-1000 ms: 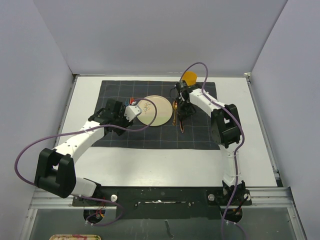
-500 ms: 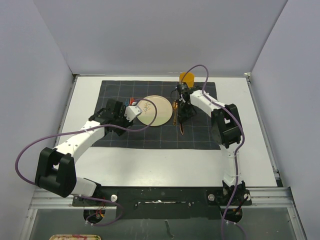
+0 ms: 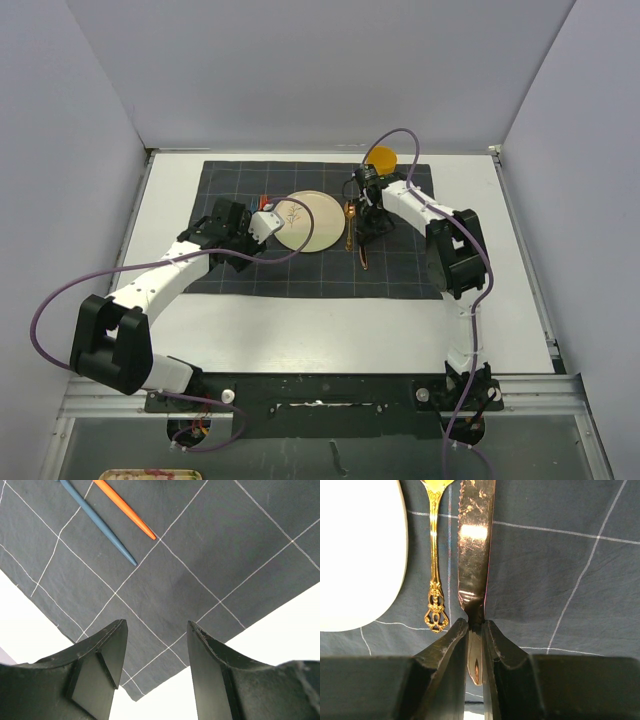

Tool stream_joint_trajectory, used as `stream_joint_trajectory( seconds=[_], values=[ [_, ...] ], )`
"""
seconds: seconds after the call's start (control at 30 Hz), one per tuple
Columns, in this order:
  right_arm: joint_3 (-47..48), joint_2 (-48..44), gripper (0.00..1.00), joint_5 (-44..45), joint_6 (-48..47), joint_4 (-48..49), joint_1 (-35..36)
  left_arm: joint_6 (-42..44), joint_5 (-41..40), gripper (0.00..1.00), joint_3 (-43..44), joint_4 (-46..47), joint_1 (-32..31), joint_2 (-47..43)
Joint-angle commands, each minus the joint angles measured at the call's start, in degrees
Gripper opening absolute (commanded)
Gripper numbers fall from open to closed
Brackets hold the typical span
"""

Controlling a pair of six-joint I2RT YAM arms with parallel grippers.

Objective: Set the dinner table for one person
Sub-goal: Adjust the knife on the napkin.

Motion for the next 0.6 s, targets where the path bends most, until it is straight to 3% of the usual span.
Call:
stream_joint_trajectory(
  seconds=[0.0,0.57],
  values=[
    [0.9,-4.3,0.0,0.1,0.3,1.6,0.5,0.4,0.4,0.49,2.2,0.1,-0.3,-1.0],
    [4.7,0.0,0.0,1.3,0.0,0.6,0.2,0.8,0.4,0.49,0.9,0.8,-0.3,-1.0]
  ],
)
